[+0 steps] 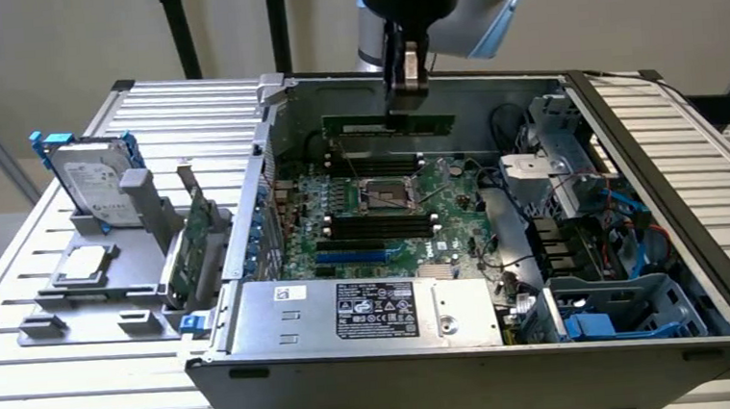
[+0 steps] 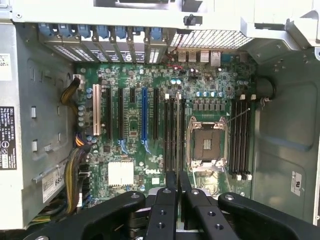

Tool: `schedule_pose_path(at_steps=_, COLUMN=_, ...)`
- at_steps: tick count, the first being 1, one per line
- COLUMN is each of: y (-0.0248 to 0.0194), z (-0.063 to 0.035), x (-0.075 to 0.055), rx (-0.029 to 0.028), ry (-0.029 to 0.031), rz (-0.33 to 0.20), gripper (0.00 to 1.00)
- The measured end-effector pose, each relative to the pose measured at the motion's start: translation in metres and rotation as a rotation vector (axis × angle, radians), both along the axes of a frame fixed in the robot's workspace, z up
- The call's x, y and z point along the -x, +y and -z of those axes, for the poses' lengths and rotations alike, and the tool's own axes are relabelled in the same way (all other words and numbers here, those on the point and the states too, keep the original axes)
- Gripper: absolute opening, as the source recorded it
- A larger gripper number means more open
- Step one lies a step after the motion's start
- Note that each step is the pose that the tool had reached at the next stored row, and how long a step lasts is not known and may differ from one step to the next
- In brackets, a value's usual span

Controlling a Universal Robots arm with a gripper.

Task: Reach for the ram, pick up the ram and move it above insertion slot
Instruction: 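Pick up the ram and move it above insertion slot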

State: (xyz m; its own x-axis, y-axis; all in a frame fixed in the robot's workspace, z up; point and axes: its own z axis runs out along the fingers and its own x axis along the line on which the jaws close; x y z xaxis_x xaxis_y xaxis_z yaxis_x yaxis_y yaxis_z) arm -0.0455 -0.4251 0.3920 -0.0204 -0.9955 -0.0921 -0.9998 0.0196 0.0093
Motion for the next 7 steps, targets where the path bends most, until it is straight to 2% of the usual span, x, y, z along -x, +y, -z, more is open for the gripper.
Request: schedule_pose_path(at_steps=7, y=0.0011, z=0.0, x=0.0, rx=0.0, ry=-0.0001, rz=0.002, gripper=0.13)
